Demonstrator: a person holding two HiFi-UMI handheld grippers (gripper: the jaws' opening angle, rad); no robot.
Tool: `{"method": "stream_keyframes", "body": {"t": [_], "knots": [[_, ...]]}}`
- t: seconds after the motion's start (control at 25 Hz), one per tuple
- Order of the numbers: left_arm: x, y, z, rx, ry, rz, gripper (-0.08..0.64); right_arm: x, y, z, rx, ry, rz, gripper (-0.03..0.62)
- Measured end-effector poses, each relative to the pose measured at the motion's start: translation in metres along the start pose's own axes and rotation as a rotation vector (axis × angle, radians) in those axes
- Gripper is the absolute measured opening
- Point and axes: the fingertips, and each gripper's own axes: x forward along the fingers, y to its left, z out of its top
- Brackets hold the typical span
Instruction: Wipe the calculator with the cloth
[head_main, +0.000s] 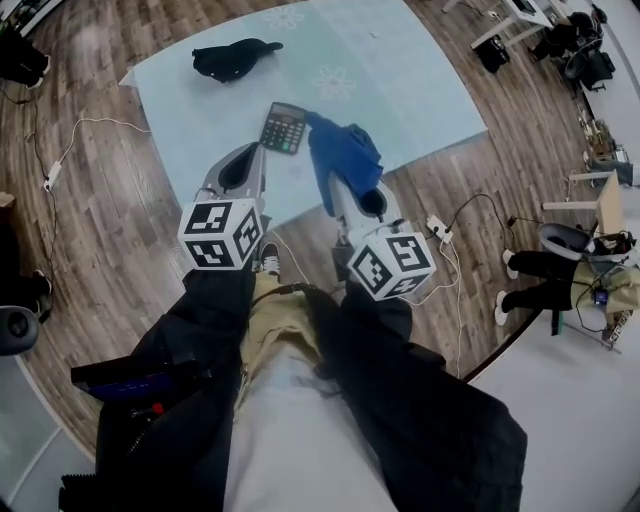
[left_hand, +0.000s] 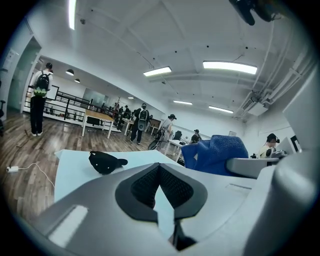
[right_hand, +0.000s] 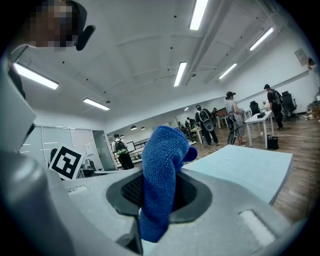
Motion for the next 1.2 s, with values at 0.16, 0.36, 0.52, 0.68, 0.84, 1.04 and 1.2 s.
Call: {"method": "stream_keyframes", "body": {"t": [0.16, 0.36, 0.52, 0.68, 0.84, 1.04, 1.2], "knots": [[0.002, 0.008, -0.005, -0.014, 0.014, -0.001, -0.005, 0.006, -0.002, -0.006, 0.011, 0.019, -0.008, 0.094], [0.012, 0.022, -0.010, -0.028, 0.026, 0.017, -0.005, 0.019, -0.005, -0.011, 0.020, 0.036, -0.002, 0.094], [0.026, 0.024, -0.021, -0.035, 0.054, 0.025, -0.005, 0.027, -0.020, -0.021, 0.047, 0.063, -0.008, 0.094], [0.050, 0.025, -0.016, -0.024, 0.057, 0.049, -0.005, 0.046, -0.043, -0.017, 0.065, 0.069, 0.012, 0.094], [0.075, 0.024, 0.001, -0.005, 0.038, 0.078, -0.005, 0.065, -0.065, 0.003, 0.062, 0.043, 0.049, 0.094], [0.107, 0.020, 0.008, 0.007, 0.045, 0.109, -0.005, 0.085, -0.092, 0.014, 0.082, 0.045, 0.088, 0.094], [0.118, 0.023, -0.002, 0.017, 0.072, 0.134, -0.005, 0.099, -0.108, 0.007, 0.103, 0.062, 0.108, 0.094]]}}
